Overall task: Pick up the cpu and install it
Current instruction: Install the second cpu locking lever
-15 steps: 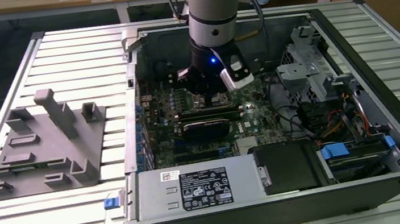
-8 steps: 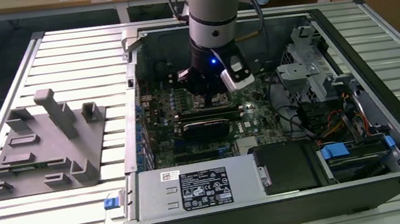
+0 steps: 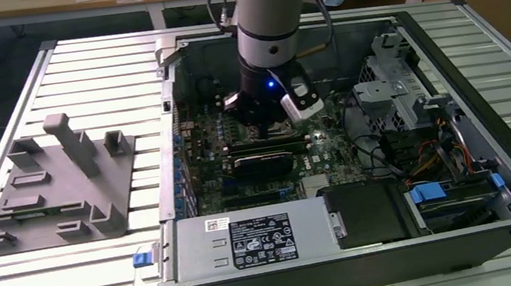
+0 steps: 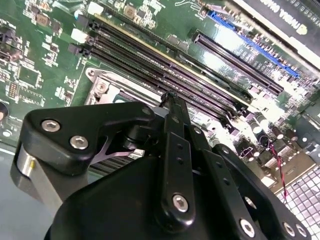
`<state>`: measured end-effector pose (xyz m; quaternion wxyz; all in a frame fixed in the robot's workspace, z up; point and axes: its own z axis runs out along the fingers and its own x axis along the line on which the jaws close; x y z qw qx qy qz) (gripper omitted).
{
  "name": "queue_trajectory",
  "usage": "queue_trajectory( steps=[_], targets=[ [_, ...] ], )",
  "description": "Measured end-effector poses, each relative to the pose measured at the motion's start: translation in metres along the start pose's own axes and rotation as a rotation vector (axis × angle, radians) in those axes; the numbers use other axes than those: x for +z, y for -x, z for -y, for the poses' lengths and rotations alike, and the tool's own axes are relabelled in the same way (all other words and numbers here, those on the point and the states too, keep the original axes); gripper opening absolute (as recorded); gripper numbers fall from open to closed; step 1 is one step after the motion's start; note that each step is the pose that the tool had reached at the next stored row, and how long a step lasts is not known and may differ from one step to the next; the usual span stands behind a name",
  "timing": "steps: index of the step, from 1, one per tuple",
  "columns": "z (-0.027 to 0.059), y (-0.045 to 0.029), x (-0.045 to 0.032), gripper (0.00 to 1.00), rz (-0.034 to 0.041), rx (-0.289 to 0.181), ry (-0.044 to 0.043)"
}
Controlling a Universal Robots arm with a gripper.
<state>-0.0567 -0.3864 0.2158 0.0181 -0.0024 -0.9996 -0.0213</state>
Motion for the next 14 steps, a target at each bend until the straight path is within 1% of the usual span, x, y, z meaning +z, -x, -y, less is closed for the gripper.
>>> queue_trajectory(
  steps=[3,4,7,9,12,14],
  targets=[
    [0.0018,-0.0043,0.0009,0.11,0.0002,-0.003,0.0114],
    [0.0023,-0.0060,0.0012,0.11,0.0002,-0.003,0.0177],
    [0.0044,-0.0099,0.0023,0.11,0.0003,-0.005,0.0423],
    [0.0070,-0.0110,0.0028,0.11,0.0004,-0.005,0.0608],
    [0.0121,-0.0122,0.0033,0.11,0.0002,-0.006,0.0858],
    [0.0152,-0.0127,0.0035,0.11,0.0002,-0.007,0.0970]
  ],
)
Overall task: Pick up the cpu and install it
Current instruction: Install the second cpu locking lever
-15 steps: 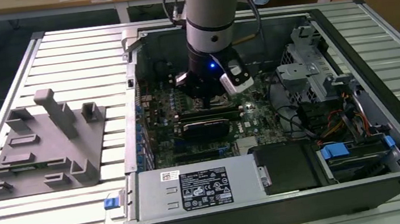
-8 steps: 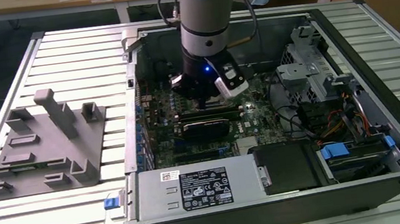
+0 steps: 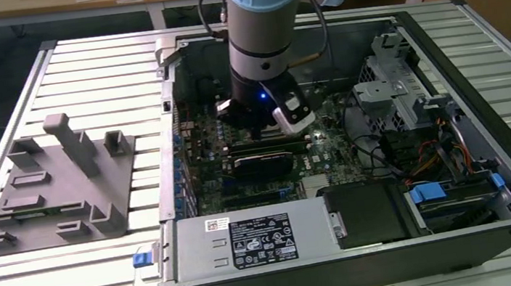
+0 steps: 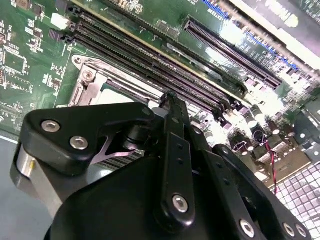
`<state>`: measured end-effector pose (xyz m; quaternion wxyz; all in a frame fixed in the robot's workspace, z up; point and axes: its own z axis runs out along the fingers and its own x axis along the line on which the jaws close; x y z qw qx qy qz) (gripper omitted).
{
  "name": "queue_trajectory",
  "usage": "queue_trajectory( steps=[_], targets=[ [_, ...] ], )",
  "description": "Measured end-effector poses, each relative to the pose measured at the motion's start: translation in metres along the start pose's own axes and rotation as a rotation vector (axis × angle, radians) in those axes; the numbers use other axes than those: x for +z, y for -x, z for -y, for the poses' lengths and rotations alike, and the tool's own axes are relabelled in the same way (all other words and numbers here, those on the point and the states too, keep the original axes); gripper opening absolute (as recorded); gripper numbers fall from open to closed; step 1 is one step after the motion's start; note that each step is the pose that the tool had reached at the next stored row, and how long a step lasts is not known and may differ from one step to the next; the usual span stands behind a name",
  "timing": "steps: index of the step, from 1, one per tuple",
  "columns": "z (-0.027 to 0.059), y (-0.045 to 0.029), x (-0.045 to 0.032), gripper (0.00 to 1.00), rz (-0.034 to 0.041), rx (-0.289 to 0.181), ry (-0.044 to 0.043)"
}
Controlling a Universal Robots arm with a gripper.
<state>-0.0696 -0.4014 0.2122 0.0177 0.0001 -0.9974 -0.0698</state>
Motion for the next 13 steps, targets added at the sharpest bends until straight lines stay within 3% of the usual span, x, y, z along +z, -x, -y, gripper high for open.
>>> queue_trajectory(
  steps=[2,6,7,11,13],
  targets=[
    [0.0030,-0.0005,0.0000,0.11,0.0000,0.000,0.0084],
    [0.0084,-0.0013,0.0004,0.11,0.0000,-0.001,0.0173],
    [0.0091,-0.0017,0.0008,0.11,0.0000,-0.001,0.0247],
    [0.0108,-0.0037,0.0023,0.11,-0.0002,-0.002,0.0711],
    [0.0123,-0.0048,0.0032,0.11,-0.0001,-0.003,0.0815]
  ],
)
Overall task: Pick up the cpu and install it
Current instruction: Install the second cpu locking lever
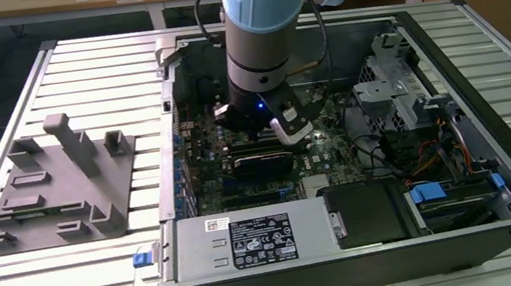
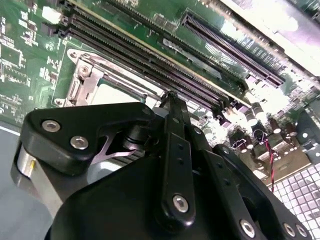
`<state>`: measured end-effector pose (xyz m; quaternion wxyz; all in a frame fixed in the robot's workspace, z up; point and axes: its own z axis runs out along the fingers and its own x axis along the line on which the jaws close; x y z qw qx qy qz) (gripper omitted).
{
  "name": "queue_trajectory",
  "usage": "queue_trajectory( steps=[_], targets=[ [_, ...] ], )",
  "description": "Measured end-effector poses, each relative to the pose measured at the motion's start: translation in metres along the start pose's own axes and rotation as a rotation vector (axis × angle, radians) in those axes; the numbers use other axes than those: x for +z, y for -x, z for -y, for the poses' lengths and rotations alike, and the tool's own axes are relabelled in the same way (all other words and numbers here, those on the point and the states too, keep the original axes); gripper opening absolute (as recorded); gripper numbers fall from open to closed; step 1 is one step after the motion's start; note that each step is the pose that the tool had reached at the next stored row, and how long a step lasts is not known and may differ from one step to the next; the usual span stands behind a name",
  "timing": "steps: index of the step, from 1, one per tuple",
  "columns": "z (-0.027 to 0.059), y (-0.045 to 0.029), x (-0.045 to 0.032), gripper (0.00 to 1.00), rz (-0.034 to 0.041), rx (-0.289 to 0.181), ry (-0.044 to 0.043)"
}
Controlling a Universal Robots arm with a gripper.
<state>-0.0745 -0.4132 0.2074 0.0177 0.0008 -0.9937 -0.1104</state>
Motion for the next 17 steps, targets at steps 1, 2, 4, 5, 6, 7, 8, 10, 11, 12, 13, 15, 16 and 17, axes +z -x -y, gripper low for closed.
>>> queue_trajectory(
  steps=[1,2,4,5,6,7,8,10,11,12,13,15,16,17],
  targets=[
    [0.0009,-0.0005,0.0001,0.11,0.0000,0.000,0.0013],
    [0.0018,-0.0010,0.0002,0.11,0.0000,0.000,0.0018],
    [0.0040,-0.0018,0.0000,0.11,0.0000,0.000,0.0024],
    [0.0049,-0.0023,-0.0001,0.11,0.0000,0.000,0.0025],
    [0.0053,-0.0029,0.0002,0.11,0.0001,0.000,0.0030],
    [0.0054,-0.0034,0.0007,0.11,0.0001,0.000,0.0032],
    [0.0056,-0.0039,0.0015,0.11,0.0000,0.000,0.0043],
    [0.0063,-0.0048,0.0044,0.11,-0.0001,0.000,0.0084],
    [0.0067,-0.0053,0.0061,0.11,0.0000,0.000,0.0091],
    [0.0071,-0.0058,0.0079,0.11,-0.0001,0.000,0.0098],
    [0.0074,-0.0063,0.0094,0.11,0.0000,0.000,0.0112],
    [0.0079,-0.0070,0.0109,0.11,-0.0002,-0.001,0.0231],
    [0.0079,-0.0072,0.0114,0.11,-0.0001,-0.001,0.0324],
    [0.0080,-0.0074,0.0117,0.11,-0.0001,-0.002,0.0443]
  ],
)
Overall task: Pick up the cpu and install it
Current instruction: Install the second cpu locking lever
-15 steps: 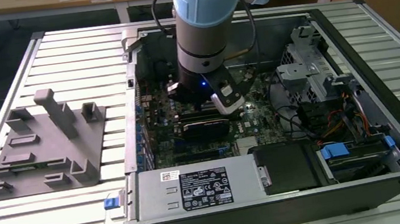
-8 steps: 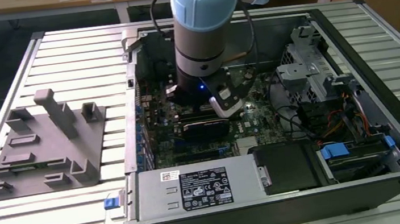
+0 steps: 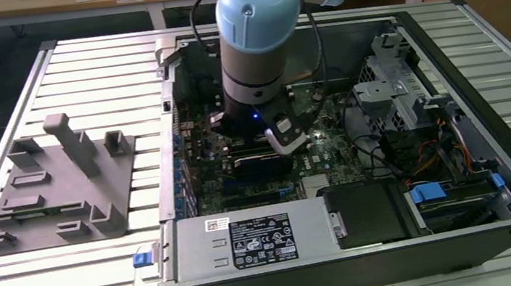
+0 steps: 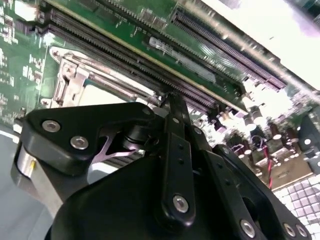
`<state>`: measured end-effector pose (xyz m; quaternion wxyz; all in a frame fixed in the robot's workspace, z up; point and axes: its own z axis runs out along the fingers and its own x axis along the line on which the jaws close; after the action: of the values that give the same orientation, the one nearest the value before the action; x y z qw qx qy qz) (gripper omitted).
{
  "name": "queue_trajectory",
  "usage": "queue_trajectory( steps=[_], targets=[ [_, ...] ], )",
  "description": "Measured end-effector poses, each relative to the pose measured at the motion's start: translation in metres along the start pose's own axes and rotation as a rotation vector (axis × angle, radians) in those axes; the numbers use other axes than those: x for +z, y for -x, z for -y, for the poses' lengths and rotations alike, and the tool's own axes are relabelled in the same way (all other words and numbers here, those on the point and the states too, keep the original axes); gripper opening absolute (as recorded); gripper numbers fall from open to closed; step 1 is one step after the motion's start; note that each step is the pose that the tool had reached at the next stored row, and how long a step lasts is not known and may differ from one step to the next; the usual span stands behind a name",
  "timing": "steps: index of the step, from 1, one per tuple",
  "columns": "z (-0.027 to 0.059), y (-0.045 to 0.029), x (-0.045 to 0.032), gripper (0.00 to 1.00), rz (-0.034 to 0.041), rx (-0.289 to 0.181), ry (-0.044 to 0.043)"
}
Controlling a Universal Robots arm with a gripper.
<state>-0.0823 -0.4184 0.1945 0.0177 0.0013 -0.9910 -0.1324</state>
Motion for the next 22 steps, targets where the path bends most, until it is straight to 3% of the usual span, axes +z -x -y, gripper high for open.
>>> queue_trajectory(
  steps=[2,4,13,15,17,18,19,22],
  targets=[
    [0.0001,-0.0003,0.0005,0.11,-0.0001,-0.001,0.0221],
    [0.0006,-0.0004,0.0010,0.11,-0.0001,-0.001,0.0338],
    [0.0034,-0.0011,0.0005,0.11,0.0000,-0.001,0.0426],
    [0.0038,-0.0019,0.0005,0.11,0.0000,-0.002,0.0632],
    [0.0040,-0.0023,0.0009,0.11,0.0001,-0.004,0.0974],
    [0.0043,-0.0025,0.0009,0.11,0.0002,-0.004,0.1068],
    [0.0045,-0.0027,0.0008,0.11,0.0000,-0.004,0.1134],
    [0.0045,-0.0027,0.0007,0.11,0.0001,-0.004,0.1157]
  ],
)
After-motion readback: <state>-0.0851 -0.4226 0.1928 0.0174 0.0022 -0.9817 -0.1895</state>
